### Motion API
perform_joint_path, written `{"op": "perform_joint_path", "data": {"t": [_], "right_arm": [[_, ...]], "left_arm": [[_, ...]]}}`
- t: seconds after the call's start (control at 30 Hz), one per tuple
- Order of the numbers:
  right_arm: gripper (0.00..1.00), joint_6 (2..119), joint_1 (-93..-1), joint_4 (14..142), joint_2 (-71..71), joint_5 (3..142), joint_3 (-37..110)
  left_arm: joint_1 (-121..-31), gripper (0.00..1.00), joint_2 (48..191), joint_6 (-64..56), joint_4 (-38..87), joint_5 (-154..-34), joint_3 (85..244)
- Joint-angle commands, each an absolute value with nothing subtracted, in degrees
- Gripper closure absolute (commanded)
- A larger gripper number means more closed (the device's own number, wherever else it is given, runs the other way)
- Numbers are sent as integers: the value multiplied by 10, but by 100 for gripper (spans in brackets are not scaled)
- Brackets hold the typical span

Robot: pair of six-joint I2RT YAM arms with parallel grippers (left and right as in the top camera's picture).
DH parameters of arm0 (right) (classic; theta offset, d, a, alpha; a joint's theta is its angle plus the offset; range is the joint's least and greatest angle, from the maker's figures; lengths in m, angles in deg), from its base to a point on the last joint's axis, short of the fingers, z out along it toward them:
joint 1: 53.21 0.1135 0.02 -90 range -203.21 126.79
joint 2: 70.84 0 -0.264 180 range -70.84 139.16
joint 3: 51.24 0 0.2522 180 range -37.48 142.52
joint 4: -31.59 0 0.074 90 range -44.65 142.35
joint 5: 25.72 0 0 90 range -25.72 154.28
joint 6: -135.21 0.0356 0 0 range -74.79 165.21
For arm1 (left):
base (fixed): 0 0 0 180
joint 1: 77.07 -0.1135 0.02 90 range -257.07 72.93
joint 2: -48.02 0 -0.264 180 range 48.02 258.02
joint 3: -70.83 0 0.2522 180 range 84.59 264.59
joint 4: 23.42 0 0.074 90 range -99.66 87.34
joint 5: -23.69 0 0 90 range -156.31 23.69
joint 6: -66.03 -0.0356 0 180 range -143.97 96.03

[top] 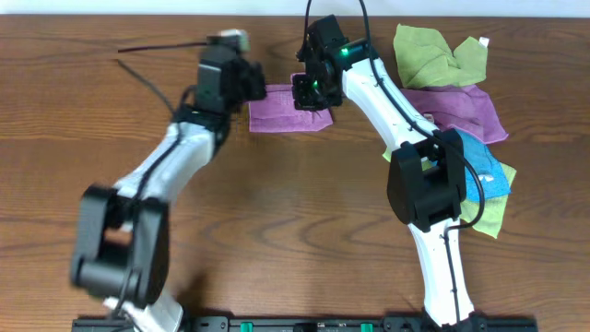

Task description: Fold the cloth

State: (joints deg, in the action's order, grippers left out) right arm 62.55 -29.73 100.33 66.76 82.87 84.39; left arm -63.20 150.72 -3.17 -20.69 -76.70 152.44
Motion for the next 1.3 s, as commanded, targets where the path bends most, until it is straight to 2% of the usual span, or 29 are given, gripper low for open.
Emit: {"op": "perform_joint_path", "data": {"t": [0.0,0.2,0.37,0.8,1.27], "right_arm": [[98,618,-294,989,644,854,856],[98,618,-266,934,644,880,856],[98,597,-233,913,644,826,855],[99,541,-207,913,662,789,855],[99,433,-121,911,665,617,855]], "left_arm": [[-667,94,1449,-39,-157,-686,1524],[-731,94,1371,-43,-18,-689,1524],[-759,94,1335,-43,51,-691,1524],[-760,94,1310,-58,60,-693,1524],[-760,95,1310,-58,60,-693,1524]]}}
